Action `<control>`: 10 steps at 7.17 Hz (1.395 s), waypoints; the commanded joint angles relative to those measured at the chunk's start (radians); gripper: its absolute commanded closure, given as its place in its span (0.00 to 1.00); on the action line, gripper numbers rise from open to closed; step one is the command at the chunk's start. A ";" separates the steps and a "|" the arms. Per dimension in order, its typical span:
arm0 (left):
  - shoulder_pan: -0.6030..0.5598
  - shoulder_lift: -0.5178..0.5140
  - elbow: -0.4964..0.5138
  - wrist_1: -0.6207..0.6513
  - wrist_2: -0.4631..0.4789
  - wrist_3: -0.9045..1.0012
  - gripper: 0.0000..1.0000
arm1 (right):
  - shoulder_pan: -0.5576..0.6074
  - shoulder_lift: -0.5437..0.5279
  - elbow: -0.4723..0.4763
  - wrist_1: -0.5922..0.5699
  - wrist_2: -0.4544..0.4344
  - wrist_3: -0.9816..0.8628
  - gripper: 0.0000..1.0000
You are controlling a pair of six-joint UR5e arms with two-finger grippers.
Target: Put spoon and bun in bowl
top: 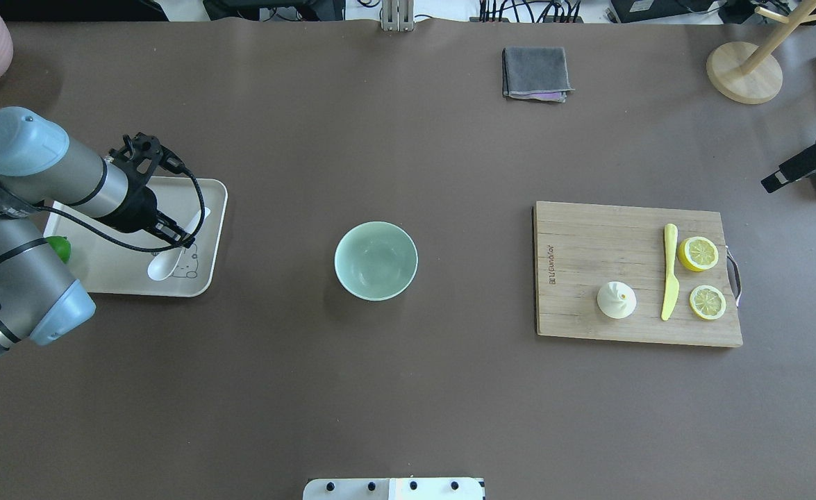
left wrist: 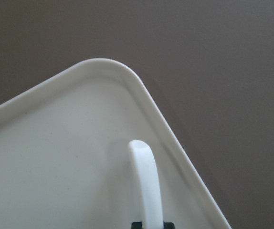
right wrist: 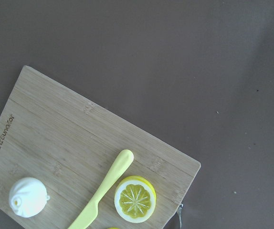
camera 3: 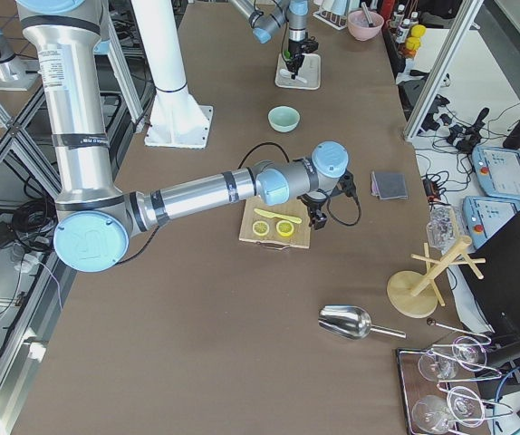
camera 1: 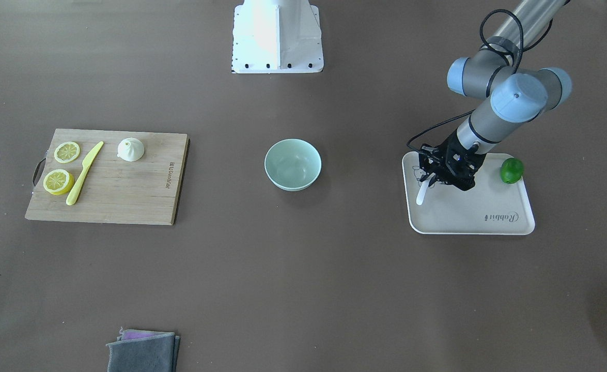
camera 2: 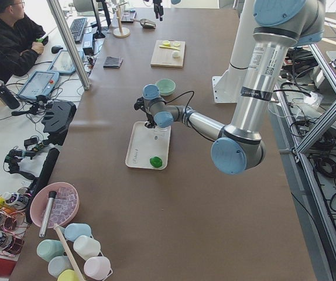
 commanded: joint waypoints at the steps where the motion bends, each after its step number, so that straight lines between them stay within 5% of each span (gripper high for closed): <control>1: -0.071 -0.033 -0.067 0.083 -0.050 -0.092 1.00 | -0.096 0.095 0.001 0.002 -0.033 0.323 0.00; 4: -0.065 -0.156 -0.061 0.086 -0.046 -0.408 1.00 | -0.283 0.109 0.108 0.002 -0.168 0.646 0.00; 6: -0.062 -0.247 -0.041 0.152 -0.044 -0.450 1.00 | -0.444 0.095 0.134 0.063 -0.324 0.806 0.01; 10: -0.019 -0.338 0.005 0.160 -0.038 -0.548 1.00 | -0.581 0.011 0.125 0.151 -0.435 0.877 0.09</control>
